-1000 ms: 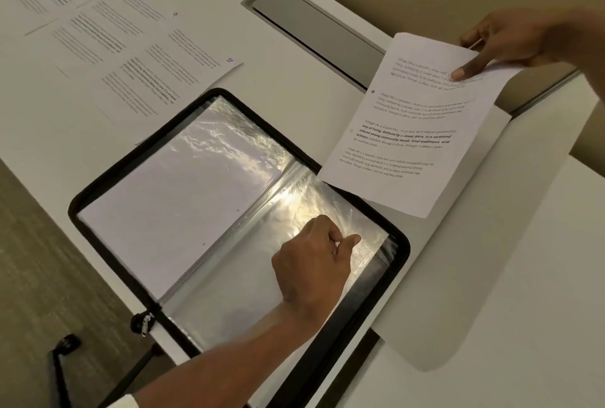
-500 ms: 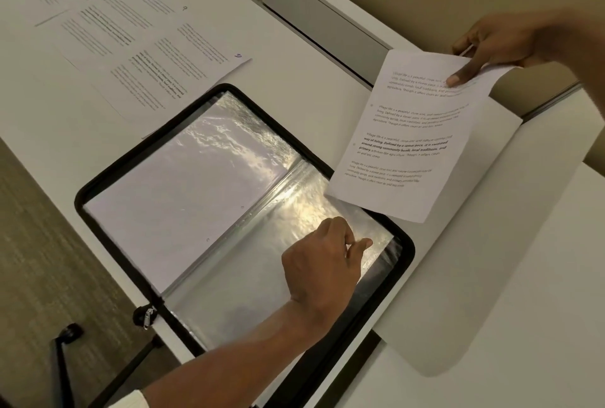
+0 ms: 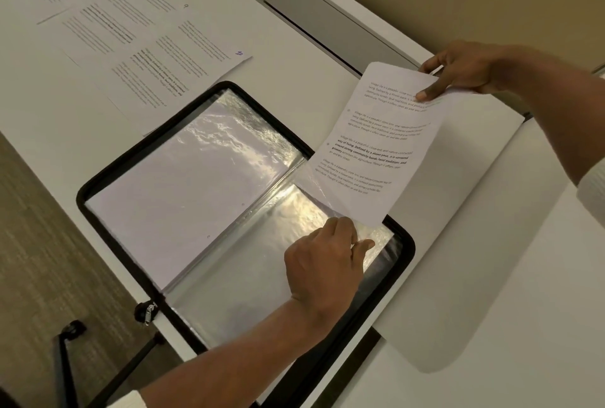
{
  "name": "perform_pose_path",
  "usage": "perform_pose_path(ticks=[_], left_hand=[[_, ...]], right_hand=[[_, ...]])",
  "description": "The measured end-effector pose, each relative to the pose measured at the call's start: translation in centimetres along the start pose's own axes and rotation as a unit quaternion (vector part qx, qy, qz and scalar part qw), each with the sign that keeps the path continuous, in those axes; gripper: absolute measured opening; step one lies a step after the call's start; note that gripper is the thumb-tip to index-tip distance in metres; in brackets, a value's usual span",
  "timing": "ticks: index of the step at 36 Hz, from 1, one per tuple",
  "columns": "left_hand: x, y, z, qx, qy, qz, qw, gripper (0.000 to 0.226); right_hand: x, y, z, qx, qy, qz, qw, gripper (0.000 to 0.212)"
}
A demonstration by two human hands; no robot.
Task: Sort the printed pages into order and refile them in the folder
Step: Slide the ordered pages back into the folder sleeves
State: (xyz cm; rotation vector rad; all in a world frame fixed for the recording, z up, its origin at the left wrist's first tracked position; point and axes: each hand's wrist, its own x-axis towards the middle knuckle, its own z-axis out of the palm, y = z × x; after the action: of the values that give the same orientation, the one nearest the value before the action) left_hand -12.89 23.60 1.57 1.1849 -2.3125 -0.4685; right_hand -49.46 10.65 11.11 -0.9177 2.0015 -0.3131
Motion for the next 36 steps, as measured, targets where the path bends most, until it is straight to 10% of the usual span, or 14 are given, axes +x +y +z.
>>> perform_pose_path(ticks=[36], left_hand=[[-0.3, -0.1, 0.3, 0.033, -0.008, 0.04, 0.999, 0.047]], right_hand=[[-0.1, 2.2, 1.0, 0.041, -0.002, 0.004, 0.999, 0.031]])
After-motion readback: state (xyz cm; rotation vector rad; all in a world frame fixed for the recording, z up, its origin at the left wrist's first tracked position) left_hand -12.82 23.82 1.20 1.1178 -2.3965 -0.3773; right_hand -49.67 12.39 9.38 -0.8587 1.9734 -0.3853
